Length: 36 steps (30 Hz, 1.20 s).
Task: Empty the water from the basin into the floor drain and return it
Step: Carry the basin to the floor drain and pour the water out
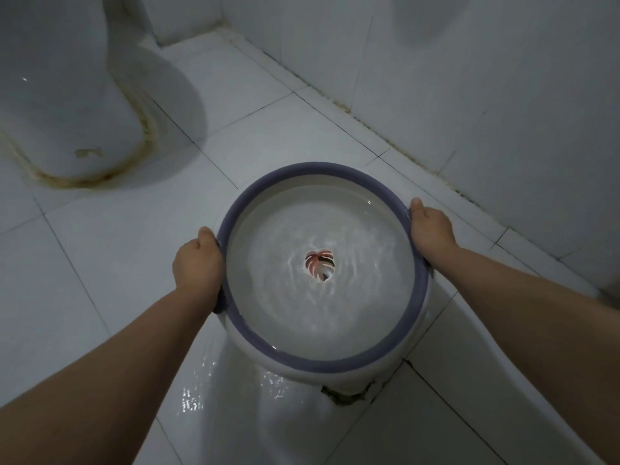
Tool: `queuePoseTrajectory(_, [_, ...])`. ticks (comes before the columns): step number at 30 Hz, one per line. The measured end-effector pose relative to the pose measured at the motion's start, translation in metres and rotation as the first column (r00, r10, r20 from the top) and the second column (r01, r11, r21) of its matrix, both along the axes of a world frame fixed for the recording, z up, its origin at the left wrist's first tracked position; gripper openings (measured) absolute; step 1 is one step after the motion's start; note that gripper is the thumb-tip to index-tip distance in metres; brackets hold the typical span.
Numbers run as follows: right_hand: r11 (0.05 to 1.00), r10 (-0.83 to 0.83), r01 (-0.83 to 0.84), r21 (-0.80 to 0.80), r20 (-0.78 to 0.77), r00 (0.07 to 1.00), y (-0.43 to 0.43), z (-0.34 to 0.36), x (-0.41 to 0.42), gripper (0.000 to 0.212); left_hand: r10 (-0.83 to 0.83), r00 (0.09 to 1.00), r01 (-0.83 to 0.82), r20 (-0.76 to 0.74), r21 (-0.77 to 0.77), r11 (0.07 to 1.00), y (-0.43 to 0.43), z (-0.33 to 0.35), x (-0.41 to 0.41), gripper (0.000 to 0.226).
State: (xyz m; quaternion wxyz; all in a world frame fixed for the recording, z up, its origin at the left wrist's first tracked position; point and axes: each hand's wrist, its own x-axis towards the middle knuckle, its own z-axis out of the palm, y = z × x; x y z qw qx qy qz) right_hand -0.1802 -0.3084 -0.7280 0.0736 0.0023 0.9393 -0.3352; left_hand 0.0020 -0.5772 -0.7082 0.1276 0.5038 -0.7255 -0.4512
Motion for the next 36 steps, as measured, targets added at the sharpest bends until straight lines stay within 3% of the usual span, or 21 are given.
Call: queuePoseTrajectory(36, [0.999, -0.026, 0.026, -0.022, 0.011, 1.0, 0.004, -0.01, -0.004, 0.052, 0.031, 0.999, -0.031, -0.019, 0.017, 0.999, 0.004, -0.006, -0.008, 0.044])
